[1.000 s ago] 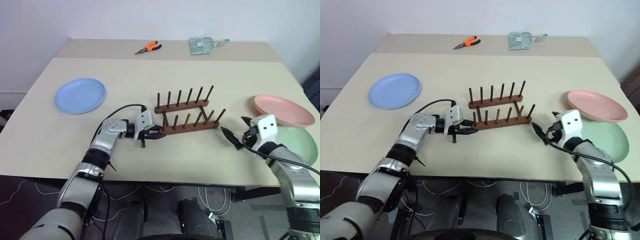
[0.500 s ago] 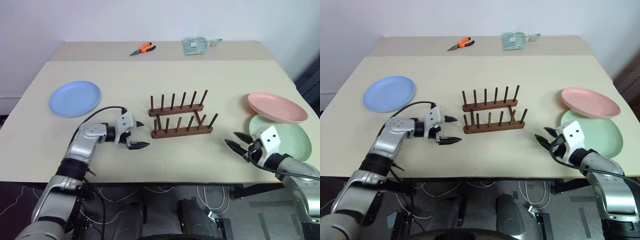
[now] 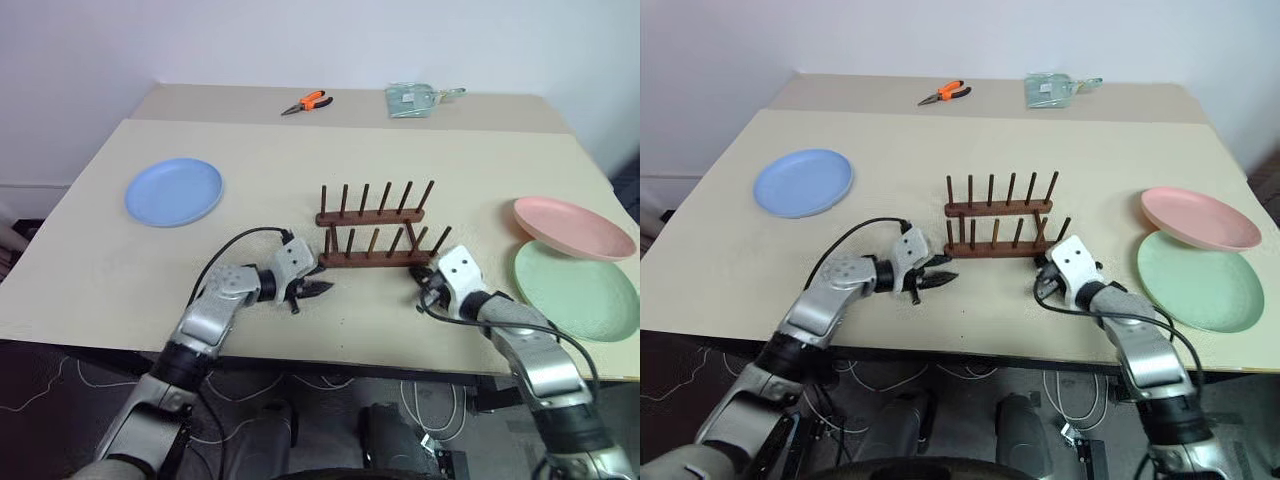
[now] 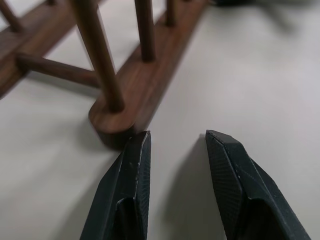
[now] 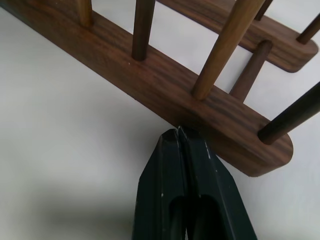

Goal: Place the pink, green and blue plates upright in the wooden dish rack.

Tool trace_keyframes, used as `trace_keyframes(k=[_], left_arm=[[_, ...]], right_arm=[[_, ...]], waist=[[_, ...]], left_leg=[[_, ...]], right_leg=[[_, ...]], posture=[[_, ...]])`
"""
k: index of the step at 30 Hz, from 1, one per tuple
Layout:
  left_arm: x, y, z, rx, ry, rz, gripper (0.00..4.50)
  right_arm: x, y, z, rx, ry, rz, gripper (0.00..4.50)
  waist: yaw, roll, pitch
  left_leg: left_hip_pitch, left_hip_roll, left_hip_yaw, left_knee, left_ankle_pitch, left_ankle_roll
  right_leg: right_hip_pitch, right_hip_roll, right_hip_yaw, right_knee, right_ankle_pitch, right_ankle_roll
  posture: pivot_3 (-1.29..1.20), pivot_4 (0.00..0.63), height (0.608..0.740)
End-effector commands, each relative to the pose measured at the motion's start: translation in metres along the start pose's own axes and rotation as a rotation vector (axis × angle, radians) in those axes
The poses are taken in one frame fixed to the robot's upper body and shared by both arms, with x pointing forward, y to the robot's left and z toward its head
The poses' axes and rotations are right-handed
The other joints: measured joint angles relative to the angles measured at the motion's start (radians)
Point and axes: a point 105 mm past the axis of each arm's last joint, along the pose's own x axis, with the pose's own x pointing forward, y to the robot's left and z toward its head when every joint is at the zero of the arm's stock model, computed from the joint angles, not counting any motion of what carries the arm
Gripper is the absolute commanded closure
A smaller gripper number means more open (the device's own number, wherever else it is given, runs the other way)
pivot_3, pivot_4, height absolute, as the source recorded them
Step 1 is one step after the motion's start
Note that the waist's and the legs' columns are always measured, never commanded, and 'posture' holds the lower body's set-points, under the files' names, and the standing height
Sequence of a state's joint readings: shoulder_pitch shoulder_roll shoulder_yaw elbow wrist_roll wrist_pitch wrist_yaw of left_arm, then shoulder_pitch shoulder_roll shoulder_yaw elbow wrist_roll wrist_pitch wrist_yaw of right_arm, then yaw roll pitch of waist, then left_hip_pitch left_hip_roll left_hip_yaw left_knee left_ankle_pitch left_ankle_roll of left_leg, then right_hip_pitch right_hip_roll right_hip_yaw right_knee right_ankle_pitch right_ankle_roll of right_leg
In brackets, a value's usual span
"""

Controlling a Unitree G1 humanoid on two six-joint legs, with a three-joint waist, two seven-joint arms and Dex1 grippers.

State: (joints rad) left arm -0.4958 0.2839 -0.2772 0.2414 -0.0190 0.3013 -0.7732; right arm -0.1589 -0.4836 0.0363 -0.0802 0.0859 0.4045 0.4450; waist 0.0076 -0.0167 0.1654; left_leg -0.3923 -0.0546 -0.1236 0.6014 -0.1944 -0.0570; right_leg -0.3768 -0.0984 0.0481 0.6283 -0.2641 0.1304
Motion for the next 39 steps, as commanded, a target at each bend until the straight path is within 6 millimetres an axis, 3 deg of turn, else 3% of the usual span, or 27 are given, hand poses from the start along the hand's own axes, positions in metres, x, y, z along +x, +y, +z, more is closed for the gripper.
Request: trace_keyframes(k=[1, 8, 14, 17, 24, 28, 30, 34, 39], left_arm=[[0.002, 0.028, -0.031, -0.053, 0.116, 0.159, 2.76], [0.020, 0.046, -0.027, -0.042, 0.108, 0.213, 2.76], [0.027, 0.044, -0.024, -0.029, 0.078, 0.183, 2.76], [0.026, 0.039, -0.023, -0.022, 0.055, 0.169, 2.82], [0.023, 0.036, -0.017, -0.022, 0.006, 0.162, 2.82], [0.023, 0.017, 0.024, 0.020, -0.163, 0.020, 2.82], [0.021, 0.009, 0.041, 0.042, -0.224, -0.023, 2.82], [0.013, -0.005, 0.068, 0.078, -0.309, -0.084, 2.82], [0.001, -0.018, 0.086, 0.125, -0.363, -0.145, 2.82]], right_arm=[[0.010, -0.011, -0.005, 0.022, 0.031, -0.080, 4.50], [0.024, -0.024, 0.002, 0.013, 0.017, -0.132, 4.50], [0.016, -0.032, 0.005, 0.021, -0.002, -0.123, 4.50], [0.001, -0.042, 0.011, -0.007, -0.027, -0.133, 3.36], [-0.041, -0.060, 0.035, -0.162, -0.068, -0.123, 0.01], [-0.074, -0.109, 0.053, -0.391, 0.013, -0.234, 0.01], [-0.082, -0.123, 0.054, -0.485, 0.074, -0.250, 0.01], [-0.095, -0.148, 0.040, -0.700, 0.241, -0.282, 0.01], [-0.101, -0.171, 0.020, -0.805, 0.368, -0.315, 0.01]], waist=[[-0.004, 0.000, 0.000], [-0.020, 0.000, -0.001], [-0.022, 0.000, -0.001], [-0.021, 0.000, -0.001], [-0.025, 0.000, 0.000], [-0.022, 0.000, 0.001], [-0.021, -0.001, 0.002], [-0.019, -0.002, 0.003], [-0.022, -0.001, 0.003]], left_leg=[[0.002, 0.000, 0.000, 0.000, 0.000, 0.000], [0.003, 0.000, -0.001, -0.001, 0.000, 0.000], [0.003, 0.000, -0.001, -0.002, 0.000, 0.000], [0.003, -0.001, -0.001, -0.002, -0.001, 0.001], [0.002, 0.000, -0.001, -0.004, -0.001, 0.001], [0.000, -0.001, 0.000, -0.004, -0.001, 0.001], [-0.001, -0.001, 0.000, -0.005, -0.002, 0.001], [-0.007, 0.000, 0.000, -0.005, -0.002, 0.002], [-0.016, -0.001, 0.000, -0.004, -0.001, 0.002]], right_leg=[[0.003, 0.000, 0.000, -0.001, -0.001, 0.001], [0.003, 0.000, -0.001, 0.000, -0.002, 0.002], [0.004, 0.000, -0.001, 0.000, -0.001, 0.007], [0.003, 0.000, -0.001, 0.000, -0.001, 0.007], [0.001, 0.000, -0.001, 0.000, -0.002, 0.008], [0.001, -0.001, -0.001, -0.003, -0.002, 0.009], [0.000, -0.001, -0.001, -0.005, -0.003, 0.006], [-0.003, -0.001, -0.001, -0.007, -0.002, 0.004], [-0.014, -0.001, -0.001, -0.006, 0.001, 0.006]], posture=[[0.00, 0.150, 0.740], [0.00, 0.150, 0.740], [0.00, 0.150, 0.740], [0.00, 0.150, 0.740], [0.00, 0.150, 0.740], [0.00, 0.150, 0.740], [0.00, 0.150, 0.740], [0.00, 0.150, 0.740], [0.00, 0.150, 0.740]])
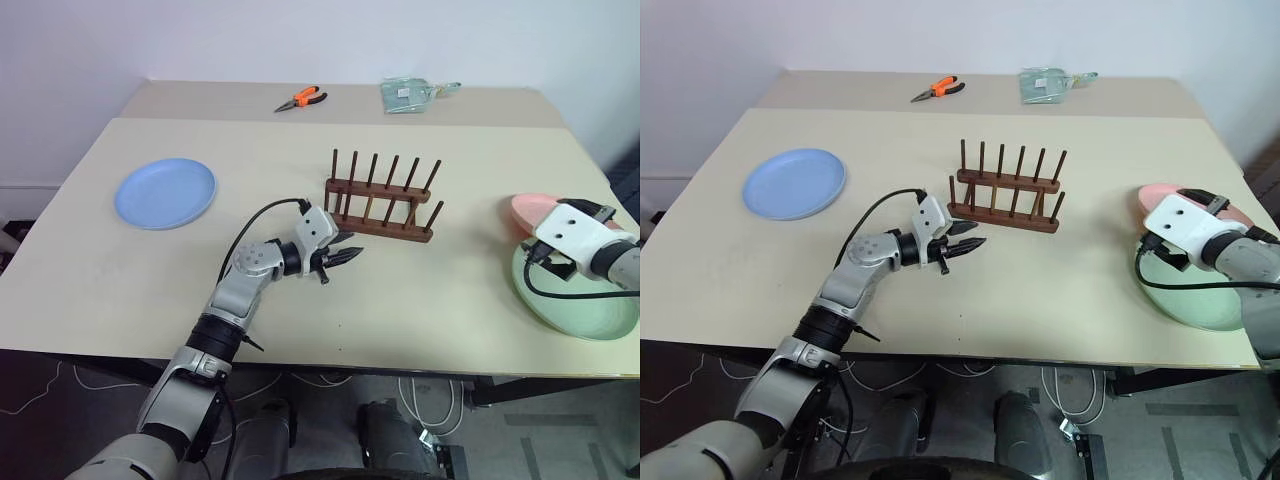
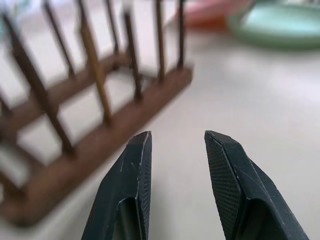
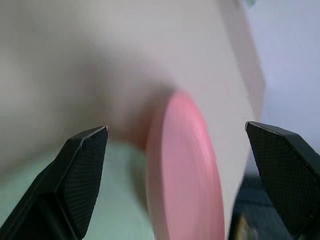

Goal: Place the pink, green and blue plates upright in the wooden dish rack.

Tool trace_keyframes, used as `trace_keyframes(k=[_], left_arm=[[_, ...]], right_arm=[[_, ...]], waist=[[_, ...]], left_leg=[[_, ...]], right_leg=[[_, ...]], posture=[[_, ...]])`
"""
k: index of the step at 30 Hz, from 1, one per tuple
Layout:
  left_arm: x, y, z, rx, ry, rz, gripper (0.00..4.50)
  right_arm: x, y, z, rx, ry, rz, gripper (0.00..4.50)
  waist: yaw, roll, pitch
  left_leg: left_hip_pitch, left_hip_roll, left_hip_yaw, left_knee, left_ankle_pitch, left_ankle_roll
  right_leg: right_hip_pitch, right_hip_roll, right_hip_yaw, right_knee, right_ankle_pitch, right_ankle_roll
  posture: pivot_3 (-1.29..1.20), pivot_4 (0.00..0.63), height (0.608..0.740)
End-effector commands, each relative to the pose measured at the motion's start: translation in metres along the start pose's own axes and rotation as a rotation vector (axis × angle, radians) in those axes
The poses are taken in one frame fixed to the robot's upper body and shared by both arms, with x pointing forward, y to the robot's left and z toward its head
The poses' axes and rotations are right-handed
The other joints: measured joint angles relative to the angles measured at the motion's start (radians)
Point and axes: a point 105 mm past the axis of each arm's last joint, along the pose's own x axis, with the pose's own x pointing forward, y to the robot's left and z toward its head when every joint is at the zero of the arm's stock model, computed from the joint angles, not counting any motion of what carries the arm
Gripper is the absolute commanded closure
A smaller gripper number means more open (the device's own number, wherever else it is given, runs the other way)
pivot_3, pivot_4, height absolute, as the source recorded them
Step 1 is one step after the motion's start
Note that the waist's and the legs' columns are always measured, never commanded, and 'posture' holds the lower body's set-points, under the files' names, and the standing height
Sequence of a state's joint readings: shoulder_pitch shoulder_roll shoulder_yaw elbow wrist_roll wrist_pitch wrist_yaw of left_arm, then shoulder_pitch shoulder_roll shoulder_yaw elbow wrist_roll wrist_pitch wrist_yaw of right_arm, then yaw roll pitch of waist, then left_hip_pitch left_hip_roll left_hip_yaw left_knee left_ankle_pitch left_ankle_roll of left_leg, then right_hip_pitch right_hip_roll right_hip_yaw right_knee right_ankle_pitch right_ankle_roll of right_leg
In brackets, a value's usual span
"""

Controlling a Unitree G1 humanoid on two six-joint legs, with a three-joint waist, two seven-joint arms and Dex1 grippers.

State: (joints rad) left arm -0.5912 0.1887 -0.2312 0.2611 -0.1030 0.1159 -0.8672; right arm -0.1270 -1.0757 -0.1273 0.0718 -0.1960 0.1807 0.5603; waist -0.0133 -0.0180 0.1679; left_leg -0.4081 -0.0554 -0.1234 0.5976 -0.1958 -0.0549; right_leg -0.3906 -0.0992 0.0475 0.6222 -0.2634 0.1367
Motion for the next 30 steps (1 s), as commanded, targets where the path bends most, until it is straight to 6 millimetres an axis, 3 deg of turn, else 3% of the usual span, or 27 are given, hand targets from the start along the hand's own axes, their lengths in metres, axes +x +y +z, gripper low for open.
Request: trace_keyframes(k=[1, 3, 6, 10, 13, 16, 20, 21, 23, 25, 30], left_arm=[[-0.003, -0.009, 0.019, 0.032, -0.056, -0.045, 2.82], [-0.006, -0.011, 0.022, 0.040, -0.060, -0.049, 2.82], [-0.011, -0.013, 0.020, 0.028, -0.061, -0.044, 2.82], [-0.015, -0.013, 0.018, 0.024, -0.062, -0.020, 2.82], [-0.020, -0.001, 0.018, 0.057, -0.067, 0.054, 2.82], [-0.027, 0.022, 0.016, 0.092, -0.061, 0.188, 2.82], [-0.039, 0.055, 0.023, 0.107, -0.107, 0.388, 2.82], [-0.043, 0.060, 0.022, 0.113, -0.102, 0.425, 2.82], [-0.052, 0.069, 0.018, 0.112, -0.094, 0.476, 2.82], [-0.056, 0.069, 0.015, 0.111, -0.087, 0.474, 2.82], [-0.057, 0.062, 0.013, 0.117, -0.082, 0.431, 2.82]], right_arm=[[0.002, -0.014, -0.012, -0.093, 0.046, -0.051, 0.01], [0.009, -0.013, -0.021, -0.113, 0.071, -0.065, 0.01], [0.013, -0.005, -0.029, -0.173, 0.095, -0.035, 0.86], [0.015, -0.004, -0.031, -0.184, 0.101, -0.040, 2.83], [0.013, -0.012, -0.025, -0.222, 0.085, -0.082, 4.38], [0.007, -0.030, -0.008, -0.256, 0.040, -0.172, 4.45], [-0.003, -0.055, 0.030, -0.248, -0.081, -0.321, 4.45], [-0.006, -0.059, 0.048, -0.151, -0.165, -0.354, 4.45], [-0.023, -0.068, 0.116, 0.360, -0.553, -0.402, 4.45], [-0.045, -0.065, 0.157, 0.816, -0.849, -0.279, 4.45], [-0.071, -0.039, 0.186, 1.140, -1.044, 0.026, 4.45]], waist=[[-0.002, 0.000, 0.000], [-0.004, 0.001, 0.000], [-0.001, 0.001, 0.001], [0.000, 0.002, 0.001], [0.000, 0.002, 0.001], [-0.002, 0.003, 0.001], [-0.002, 0.003, 0.001], [-0.002, 0.003, 0.001], [-0.012, 0.000, 0.003], [-0.024, 0.000, 0.003], [0.015, 0.000, 0.004]], left_leg=[[0.000, 0.000, 0.000, 0.000, 0.000, 0.000], [0.000, 0.000, 0.001, 0.000, 0.000, 0.000], [0.001, 0.000, 0.002, 0.000, 0.000, 0.000], [0.000, 0.000, 0.002, 0.000, 0.000, 0.000], [0.000, 0.000, 0.002, 0.000, 0.000, 0.000], [0.001, 0.000, 0.002, 0.000, 0.000, 0.000], [0.001, 0.000, 0.003, 0.000, 0.000, 0.000], [0.001, 0.000, 0.003, 0.001, 0.000, 0.000], [0.001, 0.001, 0.003, 0.000, 0.000, 0.000], [0.002, 0.003, 0.002, 0.001, 0.000, 0.000], [-0.001, -0.001, -0.007, 0.002, 0.000, 0.000]], right_leg=[[0.000, 0.000, 0.000, 0.000, 0.000, 0.000], [-0.001, 0.000, 0.000, 0.001, 0.000, 0.000], [0.000, 0.000, 0.001, 0.001, 0.000, -0.001], [0.000, 0.000, 0.001, 0.001, 0.000, -0.001], [0.000, 0.000, 0.001, 0.001, 0.000, -0.001], [-0.001, 0.000, 0.002, 0.001, 0.000, -0.001], [-0.001, 0.000, 0.002, 0.003, 0.000, 0.000], [-0.002, 0.000, 0.002, 0.003, 0.000, 0.000], [-0.001, 0.000, 0.002, 0.003, 0.000, 0.000], [-0.001, 0.002, 0.002, 0.006, 0.001, -0.001], [0.000, 0.001, -0.002, 0.005, 0.001, -0.001]], posture=[[0.00, 0.150, 0.740], [0.00, 0.150, 0.740], [0.00, 0.150, 0.740], [0.00, 0.150, 0.740], [0.00, 0.150, 0.740], [0.00, 0.150, 0.740], [0.00, 0.150, 0.740], [0.00, 0.150, 0.740], [0.00, 0.150, 0.740], [0.00, 0.150, 0.740], [0.00, 0.150, 0.740]])
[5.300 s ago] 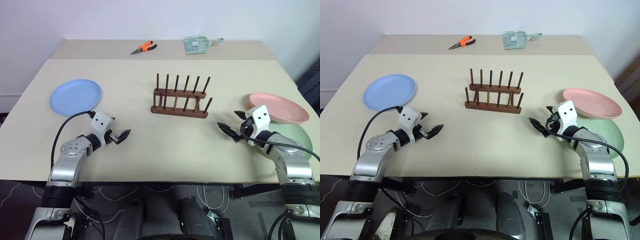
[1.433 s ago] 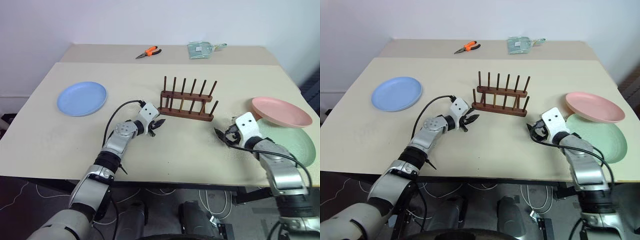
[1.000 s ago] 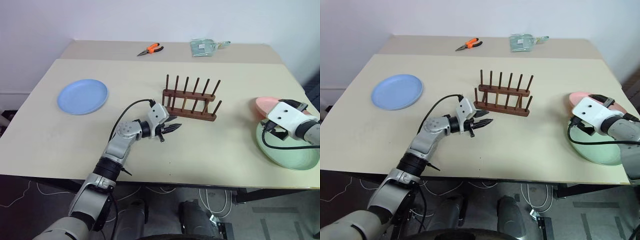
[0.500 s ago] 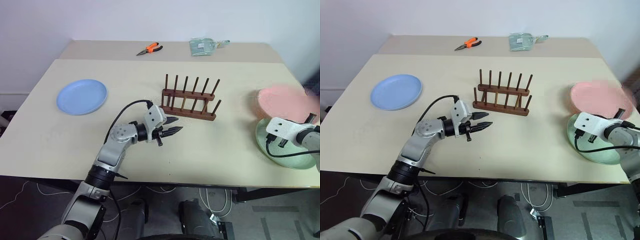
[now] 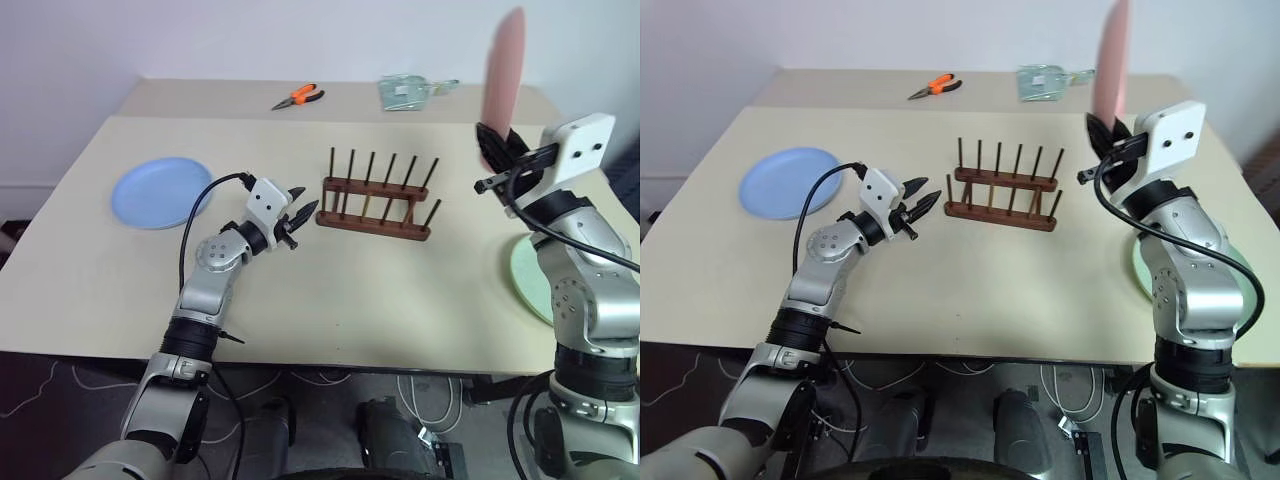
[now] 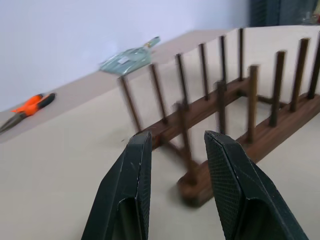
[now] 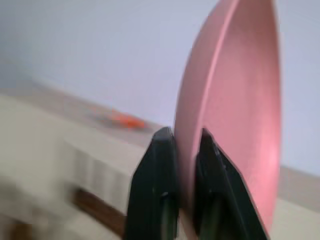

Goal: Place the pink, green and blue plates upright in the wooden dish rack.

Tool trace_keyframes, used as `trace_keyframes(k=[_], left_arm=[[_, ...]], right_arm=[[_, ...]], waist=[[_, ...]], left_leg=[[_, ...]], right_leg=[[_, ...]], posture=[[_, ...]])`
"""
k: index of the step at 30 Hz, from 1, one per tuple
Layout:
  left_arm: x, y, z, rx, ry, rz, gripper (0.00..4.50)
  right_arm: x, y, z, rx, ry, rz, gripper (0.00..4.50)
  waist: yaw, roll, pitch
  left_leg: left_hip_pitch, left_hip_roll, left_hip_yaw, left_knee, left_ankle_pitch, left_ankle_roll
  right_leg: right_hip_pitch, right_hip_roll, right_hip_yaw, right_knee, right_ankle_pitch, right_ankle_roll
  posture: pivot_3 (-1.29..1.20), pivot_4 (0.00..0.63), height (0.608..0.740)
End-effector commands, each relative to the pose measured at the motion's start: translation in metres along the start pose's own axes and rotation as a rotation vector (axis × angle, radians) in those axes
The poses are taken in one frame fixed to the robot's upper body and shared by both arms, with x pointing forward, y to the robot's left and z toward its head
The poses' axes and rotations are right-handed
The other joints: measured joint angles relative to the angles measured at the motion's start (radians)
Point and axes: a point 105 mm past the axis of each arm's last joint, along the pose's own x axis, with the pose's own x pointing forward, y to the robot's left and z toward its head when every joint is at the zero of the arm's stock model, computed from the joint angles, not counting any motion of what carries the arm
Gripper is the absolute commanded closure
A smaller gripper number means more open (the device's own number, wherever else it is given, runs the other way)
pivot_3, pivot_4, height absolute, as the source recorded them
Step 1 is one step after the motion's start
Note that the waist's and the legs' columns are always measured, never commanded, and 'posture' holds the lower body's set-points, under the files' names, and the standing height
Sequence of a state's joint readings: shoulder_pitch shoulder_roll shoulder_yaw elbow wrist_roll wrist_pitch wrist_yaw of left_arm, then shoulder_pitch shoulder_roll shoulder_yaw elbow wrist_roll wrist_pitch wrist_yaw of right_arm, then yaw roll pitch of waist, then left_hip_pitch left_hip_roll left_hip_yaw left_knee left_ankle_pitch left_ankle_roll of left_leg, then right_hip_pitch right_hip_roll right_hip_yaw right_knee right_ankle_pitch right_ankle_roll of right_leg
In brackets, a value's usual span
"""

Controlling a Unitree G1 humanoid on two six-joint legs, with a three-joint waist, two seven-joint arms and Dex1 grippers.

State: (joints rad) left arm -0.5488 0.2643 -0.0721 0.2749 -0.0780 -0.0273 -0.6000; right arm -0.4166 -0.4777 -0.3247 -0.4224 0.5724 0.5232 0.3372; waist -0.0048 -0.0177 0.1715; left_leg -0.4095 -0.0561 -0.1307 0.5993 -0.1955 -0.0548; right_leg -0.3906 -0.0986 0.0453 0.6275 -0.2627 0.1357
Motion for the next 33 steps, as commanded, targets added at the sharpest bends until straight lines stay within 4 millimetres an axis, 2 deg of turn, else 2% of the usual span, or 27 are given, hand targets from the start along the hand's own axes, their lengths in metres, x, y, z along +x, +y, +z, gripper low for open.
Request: trace_keyframes(k=[1, 4, 12, 16, 23, 27, 31, 33], left_arm=[[-0.002, -0.001, 0.012, 0.011, -0.047, -0.020, 2.82], [-0.002, -0.003, 0.012, 0.012, -0.050, -0.026, 2.82], [-0.004, -0.008, 0.016, -0.004, -0.067, -0.049, 2.82], [-0.006, -0.018, 0.022, -0.028, -0.095, -0.101, 2.82], [-0.005, -0.043, 0.031, -0.069, -0.131, -0.196, 2.82], [-0.004, -0.051, 0.030, -0.082, -0.125, -0.210, 2.82], [-0.002, -0.053, 0.029, -0.085, -0.120, -0.208, 2.82], [-0.002, -0.054, 0.029, -0.085, -0.118, -0.208, 2.82]], right_arm=[[-0.012, 0.016, 0.015, 0.204, -0.047, 0.063, 4.45], [-0.012, 0.022, 0.006, 0.245, -0.011, 0.067, 4.45], [-0.011, 0.015, -0.007, 0.326, 0.035, 0.017, 4.45], [-0.010, 0.015, -0.017, 0.363, 0.070, 0.009, 4.45], [-0.006, 0.001, -0.037, 0.415, 0.129, -0.062, 4.45], [-0.003, -0.004, -0.038, 0.360, 0.142, -0.071, 2.85], [-0.008, -0.013, -0.028, 0.238, 0.128, -0.070, 0.86], [-0.021, -0.020, -0.019, 0.147, 0.134, -0.025, 0.86]], waist=[[0.012, 0.000, 0.000], [0.016, 0.000, 0.000], [-0.009, 0.000, 0.000], [-0.010, 0.001, 0.000], [-0.009, 0.001, 0.000], [-0.009, 0.001, 0.000], [-0.010, 0.001, 0.000], [-0.007, 0.001, 0.000]], left_leg=[[0.000, 0.000, 0.000, 0.000, 0.000, 0.000], [0.000, -0.001, 0.000, 0.000, 0.000, 0.000], [0.000, 0.000, 0.001, -0.001, 0.000, 0.000], [0.000, 0.000, 0.001, -0.001, 0.000, 0.000], [0.000, 0.000, 0.001, 0.000, 0.000, 0.000], [0.000, 0.000, 0.002, 0.000, 0.000, 0.000], [0.000, 0.000, 0.002, 0.000, 0.000, 0.000], [0.000, 0.000, 0.002, 0.000, 0.000, 0.000]], right_leg=[[0.000, 0.000, 0.000, -0.001, 0.000, 0.000], [0.000, 0.000, 0.000, -0.001, 0.000, 0.000], [-0.002, 0.001, 0.001, 0.002, 0.000, 0.000], [-0.002, 0.001, 0.001, 0.002, 0.000, 0.000], [-0.002, 0.001, 0.001, 0.002, 0.000, 0.000], [-0.002, 0.001, 0.001, 0.002, 0.000, 0.000], [-0.002, 0.001, 0.001, 0.002, 0.000, 0.000], [-0.002, 0.001, 0.001, 0.002, 0.000, 0.000]], posture=[[0.00, 0.150, 0.740], [0.00, 0.150, 0.740], [0.00, 0.150, 0.740], [0.00, 0.150, 0.740], [0.00, 0.150, 0.740], [0.00, 0.150, 0.740], [0.00, 0.150, 0.740], [0.00, 0.150, 0.740]])
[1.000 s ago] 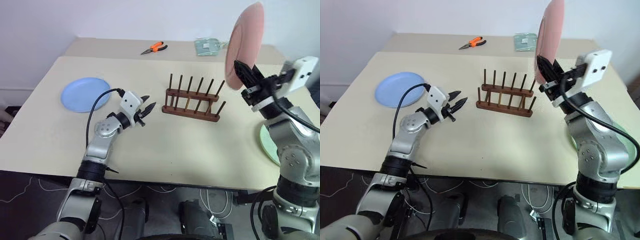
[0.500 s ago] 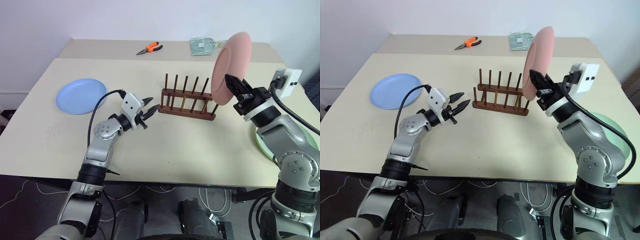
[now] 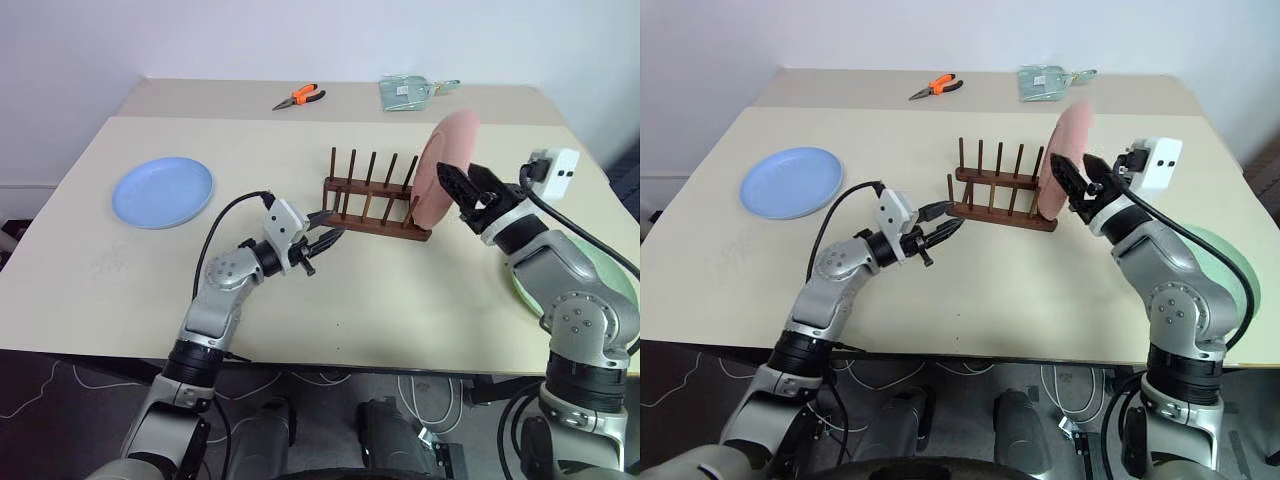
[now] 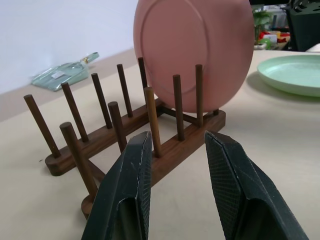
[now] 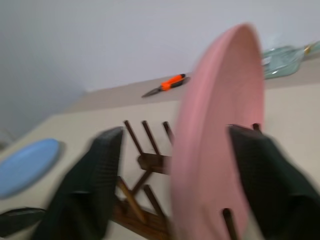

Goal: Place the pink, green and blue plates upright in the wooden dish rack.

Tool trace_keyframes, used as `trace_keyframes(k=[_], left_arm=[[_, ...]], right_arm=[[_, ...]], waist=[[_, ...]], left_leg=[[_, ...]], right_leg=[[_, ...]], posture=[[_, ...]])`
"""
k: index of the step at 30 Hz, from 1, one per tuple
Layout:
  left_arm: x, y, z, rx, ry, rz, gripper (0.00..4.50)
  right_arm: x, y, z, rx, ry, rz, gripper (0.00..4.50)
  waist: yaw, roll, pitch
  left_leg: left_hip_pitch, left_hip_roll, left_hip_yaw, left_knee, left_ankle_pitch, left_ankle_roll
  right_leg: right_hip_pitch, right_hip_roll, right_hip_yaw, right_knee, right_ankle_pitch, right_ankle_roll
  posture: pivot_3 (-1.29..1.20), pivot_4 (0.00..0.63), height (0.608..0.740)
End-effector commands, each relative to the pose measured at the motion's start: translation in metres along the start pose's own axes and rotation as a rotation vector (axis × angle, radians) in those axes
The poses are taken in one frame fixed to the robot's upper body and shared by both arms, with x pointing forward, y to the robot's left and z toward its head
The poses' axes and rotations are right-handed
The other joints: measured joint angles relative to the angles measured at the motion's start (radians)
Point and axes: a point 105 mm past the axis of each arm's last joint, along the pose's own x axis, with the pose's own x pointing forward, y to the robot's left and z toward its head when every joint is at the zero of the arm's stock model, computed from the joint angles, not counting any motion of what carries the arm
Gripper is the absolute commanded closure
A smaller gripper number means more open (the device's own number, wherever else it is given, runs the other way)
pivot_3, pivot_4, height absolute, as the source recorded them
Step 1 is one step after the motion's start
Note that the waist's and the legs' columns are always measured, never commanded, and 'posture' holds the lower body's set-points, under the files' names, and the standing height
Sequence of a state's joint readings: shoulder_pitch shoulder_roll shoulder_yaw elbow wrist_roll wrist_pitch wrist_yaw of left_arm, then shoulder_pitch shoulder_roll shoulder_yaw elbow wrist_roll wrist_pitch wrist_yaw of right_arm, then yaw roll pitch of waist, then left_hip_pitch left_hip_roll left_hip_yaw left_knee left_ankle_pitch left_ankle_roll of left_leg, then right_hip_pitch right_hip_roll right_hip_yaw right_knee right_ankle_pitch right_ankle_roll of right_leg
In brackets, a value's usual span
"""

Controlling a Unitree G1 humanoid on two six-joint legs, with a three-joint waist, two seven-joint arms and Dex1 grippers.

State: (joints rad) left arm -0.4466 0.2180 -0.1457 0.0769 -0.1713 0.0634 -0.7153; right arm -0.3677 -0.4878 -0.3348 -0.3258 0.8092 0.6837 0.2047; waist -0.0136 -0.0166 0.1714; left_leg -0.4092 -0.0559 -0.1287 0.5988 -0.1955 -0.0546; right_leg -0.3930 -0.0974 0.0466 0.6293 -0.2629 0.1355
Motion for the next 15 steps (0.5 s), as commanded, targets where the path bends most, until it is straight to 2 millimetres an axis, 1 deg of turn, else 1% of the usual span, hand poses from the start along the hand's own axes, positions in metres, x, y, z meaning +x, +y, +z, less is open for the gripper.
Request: trace_keyframes(k=[1, 3, 4, 5, 7, 9, 11, 12, 14, 15], left_arm=[[0.002, 0.000, 0.011, 0.026, -0.031, -0.003, 2.82], [0.001, 0.001, 0.010, 0.023, -0.029, 0.002, 2.82], [0.000, 0.002, 0.010, 0.023, -0.027, 0.003, 2.82], [-0.001, 0.002, 0.009, 0.022, -0.025, 0.004, 2.82], [-0.001, 0.003, 0.008, 0.021, -0.020, -0.001, 2.82], [0.001, 0.002, 0.006, 0.021, -0.015, -0.010, 2.82], [0.003, 0.000, 0.005, 0.022, -0.012, -0.023, 2.82], [0.004, -0.001, 0.005, 0.024, -0.012, -0.029, 2.82], [0.006, -0.002, 0.004, 0.027, -0.011, -0.038, 2.82], [0.007, -0.003, 0.005, 0.027, -0.013, -0.043, 2.82]], right_arm=[[-0.025, -0.004, 0.031, -0.192, -0.046, 0.073, 0.86], [-0.047, -0.012, 0.026, -0.291, 0.047, 0.105, 0.86], [-0.058, -0.020, 0.019, -0.345, 0.125, 0.104, 0.86], [-0.069, -0.027, 0.011, -0.400, 0.203, 0.097, 0.86], [-0.088, -0.048, -0.013, -0.526, 0.389, 0.046, 0.86], [-0.101, -0.069, -0.032, -0.614, 0.513, -0.028, 0.86], [-0.111, -0.086, -0.048, -0.668, 0.591, -0.112, 0.86], [-0.115, -0.091, -0.055, -0.685, 0.620, -0.140, 0.86], [-0.119, -0.096, -0.063, -0.686, 0.654, -0.169, 0.86], [-0.125, -0.102, -0.073, -0.679, 0.697, -0.206, 1.09]], waist=[[0.007, 0.000, 0.000], [0.014, 0.000, 0.000], [0.019, 0.000, 0.000], [0.023, 0.000, 0.000], [0.022, 0.000, 0.000], [0.016, 0.000, 0.000], [0.006, 0.000, 0.000], [0.003, 0.000, 0.000], [0.002, 0.000, 0.000], [0.002, 0.000, 0.000]], left_leg=[[0.000, 0.000, 0.000, 0.000, 0.000, 0.000], [0.000, 0.000, 0.000, 0.000, 0.000, 0.000], [-0.001, -0.001, 0.000, 0.000, 0.000, 0.000], [-0.001, -0.001, 0.000, 0.000, -0.001, 0.001], [-0.001, 0.000, 0.001, 0.000, -0.001, 0.001], [0.001, 0.000, 0.003, 0.000, -0.001, 0.001], [0.002, 0.001, 0.005, 0.001, -0.001, 0.001], [0.002, 0.001, 0.005, 0.002, -0.001, 0.001], [0.001, 0.001, 0.005, 0.003, -0.001, 0.001], [0.001, 0.001, 0.005, 0.003, -0.001, 0.001]], right_leg=[[0.001, 0.000, 0.000, 0.000, 0.000, 0.000], [0.001, 0.000, 0.000, -0.001, -0.001, 0.001], [0.001, -0.001, 0.000, -0.002, -0.001, 0.001], [0.002, -0.001, 0.000, -0.002, -0.001, 0.001], [0.002, -0.001, 0.000, -0.002, -0.001, 0.001], [0.002, -0.001, 0.001, -0.002, -0.001, 0.001], [0.002, -0.001, 0.002, -0.002, -0.002, -0.002], [0.002, -0.001, 0.002, -0.002, -0.002, -0.002], [0.002, -0.001, 0.002, -0.001, -0.003, -0.003], [0.002, -0.001, 0.002, -0.001, -0.003, -0.003]], posture=[[0.00, 0.150, 0.740], [0.00, 0.150, 0.740], [0.00, 0.150, 0.740], [0.00, 0.150, 0.740], [0.00, 0.150, 0.740], [0.00, 0.150, 0.740], [0.00, 0.150, 0.740], [0.00, 0.150, 0.740], [0.00, 0.150, 0.740], [0.00, 0.150, 0.740]])
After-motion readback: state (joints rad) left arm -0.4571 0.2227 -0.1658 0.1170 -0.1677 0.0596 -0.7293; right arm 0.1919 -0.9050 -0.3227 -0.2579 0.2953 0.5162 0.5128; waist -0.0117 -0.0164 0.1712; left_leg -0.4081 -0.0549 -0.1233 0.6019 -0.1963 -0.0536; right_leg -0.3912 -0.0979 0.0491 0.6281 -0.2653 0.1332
